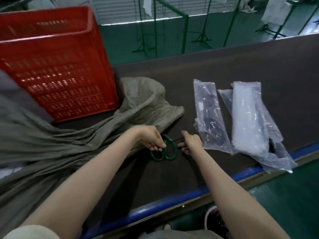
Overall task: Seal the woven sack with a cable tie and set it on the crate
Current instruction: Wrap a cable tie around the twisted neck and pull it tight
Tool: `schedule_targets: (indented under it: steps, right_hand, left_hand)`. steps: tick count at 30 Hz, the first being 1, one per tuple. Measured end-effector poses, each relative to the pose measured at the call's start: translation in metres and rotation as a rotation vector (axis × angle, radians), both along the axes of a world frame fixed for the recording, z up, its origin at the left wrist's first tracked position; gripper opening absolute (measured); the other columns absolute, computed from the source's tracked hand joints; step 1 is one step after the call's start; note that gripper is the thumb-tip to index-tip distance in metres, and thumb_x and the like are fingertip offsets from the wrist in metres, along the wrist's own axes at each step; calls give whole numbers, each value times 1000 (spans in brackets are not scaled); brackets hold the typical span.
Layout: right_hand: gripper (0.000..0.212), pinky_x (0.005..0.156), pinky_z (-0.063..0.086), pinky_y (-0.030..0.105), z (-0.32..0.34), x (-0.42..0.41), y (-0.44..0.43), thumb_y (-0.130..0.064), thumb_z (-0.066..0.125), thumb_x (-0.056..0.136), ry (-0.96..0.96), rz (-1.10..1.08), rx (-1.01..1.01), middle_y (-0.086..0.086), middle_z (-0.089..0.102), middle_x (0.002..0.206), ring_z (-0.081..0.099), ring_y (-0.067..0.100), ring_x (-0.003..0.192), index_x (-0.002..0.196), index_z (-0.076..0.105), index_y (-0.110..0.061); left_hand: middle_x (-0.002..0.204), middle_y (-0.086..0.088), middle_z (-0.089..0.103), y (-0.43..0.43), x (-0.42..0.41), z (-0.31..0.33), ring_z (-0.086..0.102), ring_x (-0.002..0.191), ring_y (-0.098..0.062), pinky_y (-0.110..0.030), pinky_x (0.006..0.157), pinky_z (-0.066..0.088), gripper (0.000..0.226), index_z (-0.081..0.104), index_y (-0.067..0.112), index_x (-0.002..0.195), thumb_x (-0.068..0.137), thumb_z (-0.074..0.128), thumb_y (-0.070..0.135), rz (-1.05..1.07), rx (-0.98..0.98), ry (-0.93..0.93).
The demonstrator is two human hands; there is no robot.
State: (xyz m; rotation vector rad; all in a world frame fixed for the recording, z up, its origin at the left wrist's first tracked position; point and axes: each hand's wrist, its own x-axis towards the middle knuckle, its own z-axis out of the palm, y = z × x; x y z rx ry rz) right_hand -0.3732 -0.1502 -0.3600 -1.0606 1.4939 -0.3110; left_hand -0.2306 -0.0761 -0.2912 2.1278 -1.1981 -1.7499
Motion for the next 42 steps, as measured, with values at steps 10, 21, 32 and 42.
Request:
schedule_targets:
  steps: [10, 21, 32, 42]
  right_hand:
    - [26, 24, 37, 15, -6, 77, 64, -16, 33, 98, -412, -306, 212, 16, 55, 79, 56, 24, 46, 109, 51, 0]
    - [32, 55, 48, 37, 11, 87, 92, -16, 32, 95, -242, -413, -135, 15, 63, 83, 55, 26, 61, 93, 62, -5]
    - [40, 46, 41, 31, -2, 94, 116, -25, 35, 96, -49, -157, -65, 13, 54, 79, 48, 25, 57, 73, 63, -9]
    - [23, 43, 43, 24, 8, 121, 174, -11, 41, 84, 221, 302, 22, 8, 53, 58, 49, 21, 44, 84, 62, -3]
  left_hand:
    - [150, -19, 25, 73, 31, 44, 24, 138, -36, -43, 112, 24, 101, 13, 15, 147, 71, 71, 48, -178, -401, -1162]
    - [153, -25, 20, 108, 74, -29, 23, 141, -38, -50, 115, 17, 112, -12, 18, 149, 76, 71, 35, -308, 118, -1019]
    - [125, -16, 56, 106, 127, 1, 53, 115, -35, -34, 91, 46, 55, 46, 7, 126, 77, 58, 27, 477, -313, -626]
    - [105, -14, 61, 123, 150, 22, 59, 104, -33, -38, 88, 49, 33, 58, 2, 103, 70, 59, 5, 881, -422, -168]
